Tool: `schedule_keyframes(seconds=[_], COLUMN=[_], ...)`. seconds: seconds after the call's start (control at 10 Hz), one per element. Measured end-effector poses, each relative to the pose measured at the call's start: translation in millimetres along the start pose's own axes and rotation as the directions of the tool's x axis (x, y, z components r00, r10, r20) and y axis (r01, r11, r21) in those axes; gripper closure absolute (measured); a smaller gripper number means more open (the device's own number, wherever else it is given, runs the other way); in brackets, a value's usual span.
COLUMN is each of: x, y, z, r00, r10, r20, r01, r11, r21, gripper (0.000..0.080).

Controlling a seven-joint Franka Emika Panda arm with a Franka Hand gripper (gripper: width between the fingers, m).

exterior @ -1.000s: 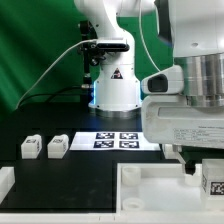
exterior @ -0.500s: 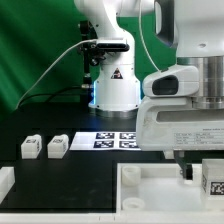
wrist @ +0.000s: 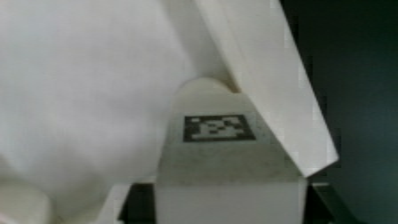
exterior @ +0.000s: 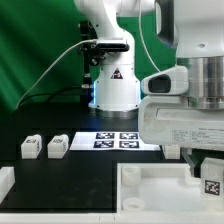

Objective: Assemble one leg

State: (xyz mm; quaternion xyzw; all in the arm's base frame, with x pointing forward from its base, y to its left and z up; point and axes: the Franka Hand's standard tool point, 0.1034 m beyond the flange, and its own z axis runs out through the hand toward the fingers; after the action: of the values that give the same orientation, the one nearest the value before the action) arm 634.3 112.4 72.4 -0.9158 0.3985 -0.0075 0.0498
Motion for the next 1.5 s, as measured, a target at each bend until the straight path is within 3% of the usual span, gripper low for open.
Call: schedule_keyframes(seconds=[0.1, 0.2, 0.4, 0.6, 0.8, 0.9, 1.1, 1.5], x=[0.1, -0.6, -4.0, -5.0, -4.4, -5.0, -5.6, -7.2], y=[0.7, 1.8, 3.3, 2.2, 2.3, 2.4, 2.2, 1.7], z=[-0.3, 1.5, 1.4, 1.8, 1.8, 2.5, 3.0, 2.0], r00=[0.982, 0.935, 0.745, 0.591, 0.515, 0.531, 0.533, 0.548], r10=[0.191, 0.354, 0.666, 0.805, 0.855, 0.845, 0.844, 0.834], r20=[-0.002, 0.001, 0.034, 0.054, 0.063, 0.063, 0.062, 0.064], r01=[-0.191, -0.354, -0.667, -0.806, -0.857, -0.847, -0.846, -0.836], r11=[0.982, 0.935, 0.745, 0.592, 0.515, 0.531, 0.534, 0.548], r21=[-0.007, 0.001, 0.029, 0.014, 0.011, 0.011, 0.010, 0.015], gripper=[0.0508, 0.0508, 0.0508, 0.0506, 0.0497, 0.0497, 0.0190, 0.0152])
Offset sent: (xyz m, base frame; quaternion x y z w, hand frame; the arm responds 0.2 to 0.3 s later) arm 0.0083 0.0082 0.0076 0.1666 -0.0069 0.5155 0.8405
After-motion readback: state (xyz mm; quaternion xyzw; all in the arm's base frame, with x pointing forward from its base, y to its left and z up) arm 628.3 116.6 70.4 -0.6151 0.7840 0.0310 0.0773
